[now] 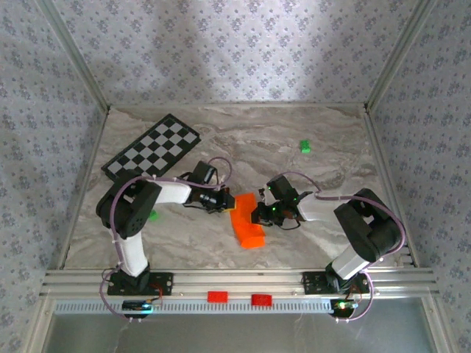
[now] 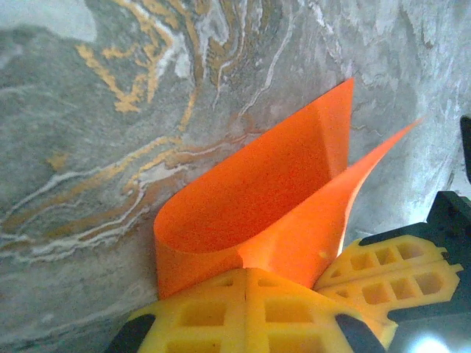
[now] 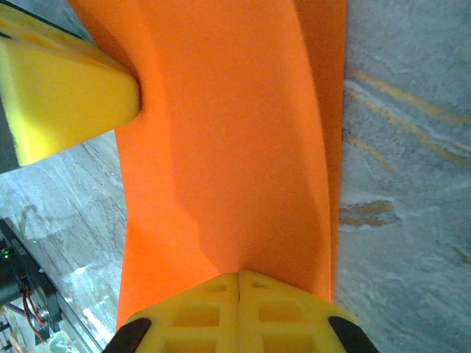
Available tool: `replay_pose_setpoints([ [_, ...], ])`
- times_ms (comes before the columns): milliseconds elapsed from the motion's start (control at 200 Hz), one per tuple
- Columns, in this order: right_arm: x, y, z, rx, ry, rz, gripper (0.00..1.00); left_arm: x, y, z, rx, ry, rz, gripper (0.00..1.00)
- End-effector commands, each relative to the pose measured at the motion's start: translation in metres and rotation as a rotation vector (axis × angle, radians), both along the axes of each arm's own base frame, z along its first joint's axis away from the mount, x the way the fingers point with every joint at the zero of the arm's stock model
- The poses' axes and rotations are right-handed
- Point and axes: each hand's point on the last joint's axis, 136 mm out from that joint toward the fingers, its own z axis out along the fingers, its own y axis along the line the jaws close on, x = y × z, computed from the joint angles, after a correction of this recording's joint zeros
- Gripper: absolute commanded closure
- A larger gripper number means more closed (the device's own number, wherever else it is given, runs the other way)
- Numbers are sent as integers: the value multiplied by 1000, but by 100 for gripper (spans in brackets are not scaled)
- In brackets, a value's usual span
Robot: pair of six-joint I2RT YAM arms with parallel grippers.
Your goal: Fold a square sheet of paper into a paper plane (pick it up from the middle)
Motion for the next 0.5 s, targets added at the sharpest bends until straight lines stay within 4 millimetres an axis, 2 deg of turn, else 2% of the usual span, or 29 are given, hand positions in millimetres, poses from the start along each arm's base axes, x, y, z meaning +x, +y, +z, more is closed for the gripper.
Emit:
replay_pose_setpoints([
  [0, -40, -52, -53, -269, 154, -44, 100, 13, 22, -24, 94, 4, 84, 100],
  [270, -40, -55, -52, -275, 150, -45, 100, 39, 25, -14, 71, 14, 169, 100],
  [495, -42, -56, -54, -273, 154, -48, 100, 50, 36, -22, 93, 37, 241, 100],
])
